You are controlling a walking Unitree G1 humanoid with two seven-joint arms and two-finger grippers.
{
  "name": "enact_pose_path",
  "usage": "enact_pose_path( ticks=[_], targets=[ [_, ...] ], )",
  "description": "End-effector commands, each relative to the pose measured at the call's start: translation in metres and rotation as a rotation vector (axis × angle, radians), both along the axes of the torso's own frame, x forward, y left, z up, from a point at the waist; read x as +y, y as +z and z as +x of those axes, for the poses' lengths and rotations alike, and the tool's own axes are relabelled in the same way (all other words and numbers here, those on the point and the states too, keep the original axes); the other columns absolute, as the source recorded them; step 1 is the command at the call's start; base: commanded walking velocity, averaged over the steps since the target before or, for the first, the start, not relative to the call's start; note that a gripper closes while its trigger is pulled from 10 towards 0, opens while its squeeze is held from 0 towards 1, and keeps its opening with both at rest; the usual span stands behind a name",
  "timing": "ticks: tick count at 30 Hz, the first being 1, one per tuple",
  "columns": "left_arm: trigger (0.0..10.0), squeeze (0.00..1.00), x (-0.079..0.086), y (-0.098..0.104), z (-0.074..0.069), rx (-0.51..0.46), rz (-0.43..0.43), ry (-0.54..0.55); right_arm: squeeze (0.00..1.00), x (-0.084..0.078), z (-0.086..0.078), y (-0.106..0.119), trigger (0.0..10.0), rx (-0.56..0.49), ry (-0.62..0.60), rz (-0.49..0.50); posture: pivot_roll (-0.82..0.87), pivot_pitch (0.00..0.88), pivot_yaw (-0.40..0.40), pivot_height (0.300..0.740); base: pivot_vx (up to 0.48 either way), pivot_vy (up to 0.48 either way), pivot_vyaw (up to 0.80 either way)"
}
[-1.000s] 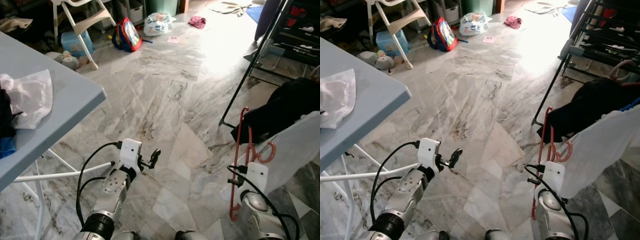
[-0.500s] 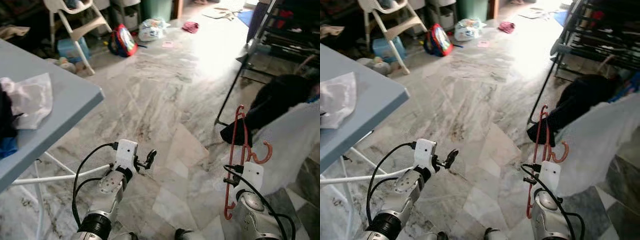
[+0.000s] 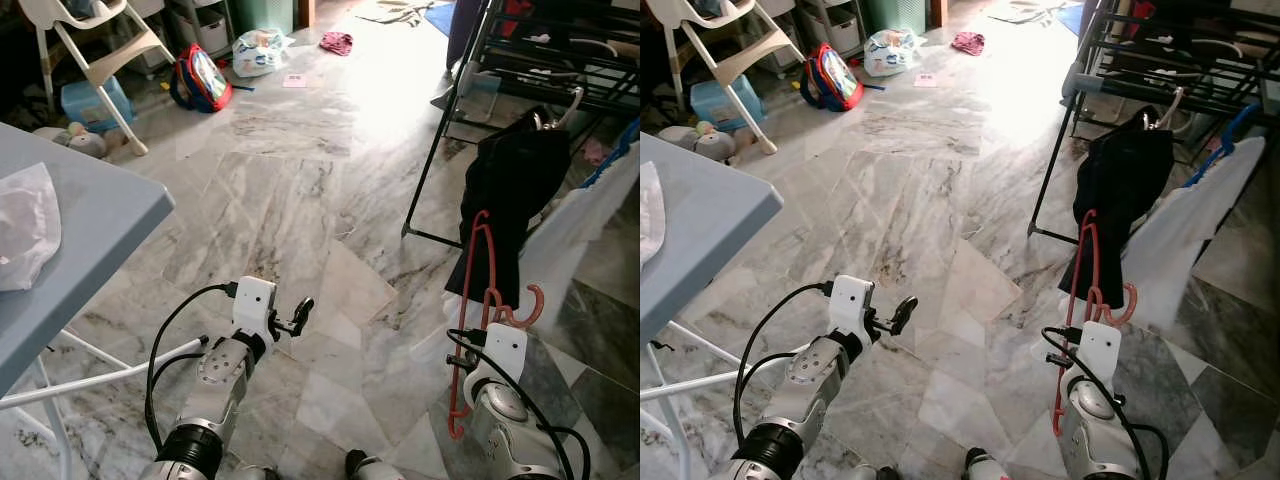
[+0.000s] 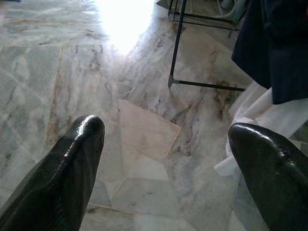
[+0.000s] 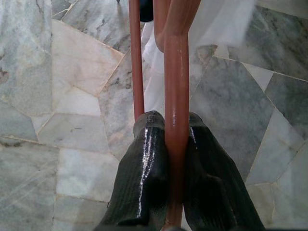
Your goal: Hang hanger
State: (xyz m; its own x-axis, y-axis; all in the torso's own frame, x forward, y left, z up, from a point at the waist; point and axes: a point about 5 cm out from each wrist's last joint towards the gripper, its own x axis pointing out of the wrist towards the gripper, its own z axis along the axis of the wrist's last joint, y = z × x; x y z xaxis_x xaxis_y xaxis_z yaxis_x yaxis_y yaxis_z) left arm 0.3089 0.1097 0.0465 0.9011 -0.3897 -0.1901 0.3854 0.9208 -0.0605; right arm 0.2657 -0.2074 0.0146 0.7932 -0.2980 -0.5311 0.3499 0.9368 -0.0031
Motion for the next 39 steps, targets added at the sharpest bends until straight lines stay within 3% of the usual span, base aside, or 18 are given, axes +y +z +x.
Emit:
enact_pose_path(
  ticks=[1,21,33,39],
  targets=[
    [10.0,0.00,0.001,-0.007,-0.003,0.034,0.020,-0.003,0.00,-0.002,-0.002,-0.002,10.0,0.016,-0.010,0.001,-0.06,0.155,0.022,0.740,0.000,0.307,-0.76],
    [10.0,0.00,0.001,-0.009,-0.006,0.034,0.031,-0.020,0.00,0.000,-0.005,-0.007,10.0,0.034,-0.004,-0.003,-0.06,0.162,0.024,0.740,0.000,0.289,-0.73],
    [10.0,0.00,-0.001,-0.011,-0.009,0.032,0.003,-0.025,0.00,0.002,-0.011,-0.009,10.0,0.060,0.024,-0.016,-0.06,0.164,0.012,0.740,0.000,0.000,-0.07],
    [10.0,0.00,0.005,-0.021,-0.015,0.064,0.017,-0.012,0.00,0.002,-0.023,-0.016,10.0,0.104,0.049,-0.028,-0.07,0.157,0.004,0.740,0.000,0.000,0.00]
  ],
)
